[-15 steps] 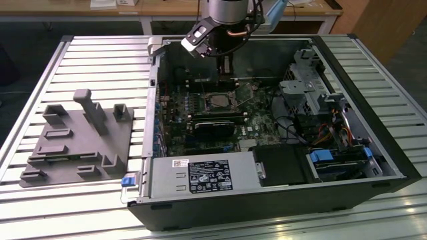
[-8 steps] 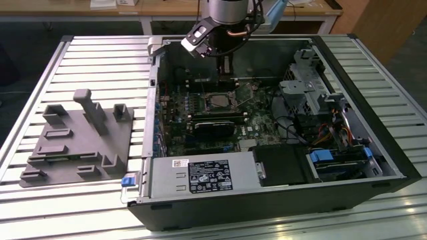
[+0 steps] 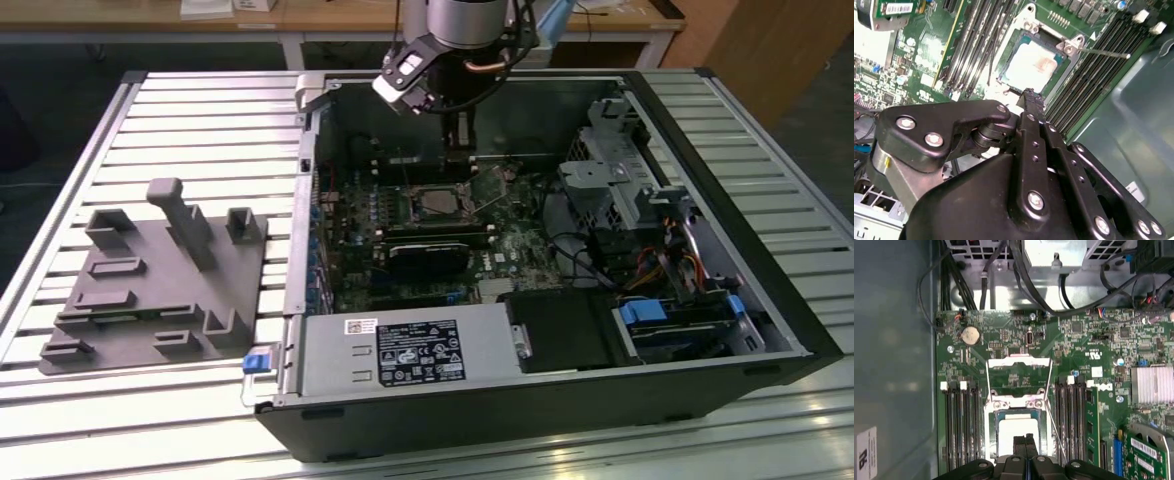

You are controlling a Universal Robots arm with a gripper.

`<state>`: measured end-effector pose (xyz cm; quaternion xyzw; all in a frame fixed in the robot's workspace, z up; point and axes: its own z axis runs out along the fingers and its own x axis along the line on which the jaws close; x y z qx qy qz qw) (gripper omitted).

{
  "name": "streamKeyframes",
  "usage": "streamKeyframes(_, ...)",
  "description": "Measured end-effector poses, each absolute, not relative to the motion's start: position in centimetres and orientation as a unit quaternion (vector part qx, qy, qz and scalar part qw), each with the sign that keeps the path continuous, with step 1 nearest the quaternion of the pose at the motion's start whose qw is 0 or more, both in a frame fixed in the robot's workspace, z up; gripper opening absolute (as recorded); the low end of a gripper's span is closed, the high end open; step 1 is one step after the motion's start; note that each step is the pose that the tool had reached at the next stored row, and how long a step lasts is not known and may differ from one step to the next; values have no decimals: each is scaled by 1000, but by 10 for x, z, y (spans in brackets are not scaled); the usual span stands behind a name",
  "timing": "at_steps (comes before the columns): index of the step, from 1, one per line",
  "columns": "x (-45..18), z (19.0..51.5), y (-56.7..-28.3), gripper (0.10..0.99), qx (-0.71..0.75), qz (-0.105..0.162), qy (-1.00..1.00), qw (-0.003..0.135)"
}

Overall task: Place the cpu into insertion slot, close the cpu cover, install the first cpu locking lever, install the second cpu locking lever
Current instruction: 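Close the cpu cover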

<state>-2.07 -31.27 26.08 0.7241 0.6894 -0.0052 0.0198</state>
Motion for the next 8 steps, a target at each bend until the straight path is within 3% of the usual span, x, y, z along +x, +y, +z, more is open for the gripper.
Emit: streamKeyframes(8, -7, 261, -312, 106, 724, -5, 689, 20)
